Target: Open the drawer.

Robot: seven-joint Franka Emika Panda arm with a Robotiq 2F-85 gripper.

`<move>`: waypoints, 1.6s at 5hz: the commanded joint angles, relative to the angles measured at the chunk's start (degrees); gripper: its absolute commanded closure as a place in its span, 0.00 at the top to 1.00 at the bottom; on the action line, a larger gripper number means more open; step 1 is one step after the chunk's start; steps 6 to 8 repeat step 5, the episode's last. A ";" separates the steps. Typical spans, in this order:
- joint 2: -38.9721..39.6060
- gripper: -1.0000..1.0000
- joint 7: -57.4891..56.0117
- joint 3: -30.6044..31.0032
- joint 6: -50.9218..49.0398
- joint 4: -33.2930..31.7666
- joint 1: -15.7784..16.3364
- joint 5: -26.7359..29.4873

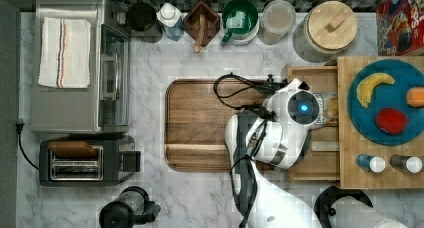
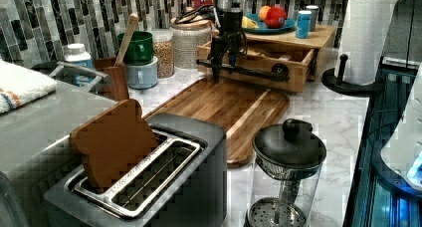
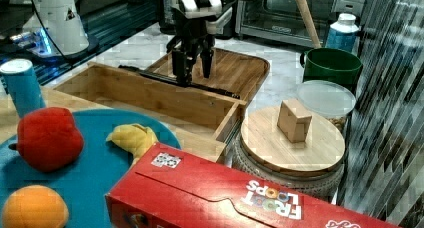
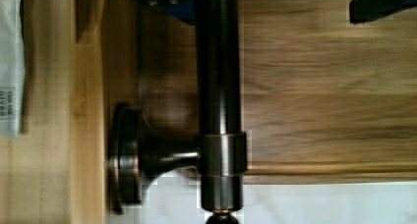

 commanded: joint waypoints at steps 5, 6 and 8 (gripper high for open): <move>-2.45 1.00 5.47 11.74 -8.00 0.93 1.72 9.42; -2.45 1.00 5.47 11.74 -8.00 0.93 1.72 9.42; -2.45 1.00 5.47 11.74 -8.00 0.93 1.72 9.42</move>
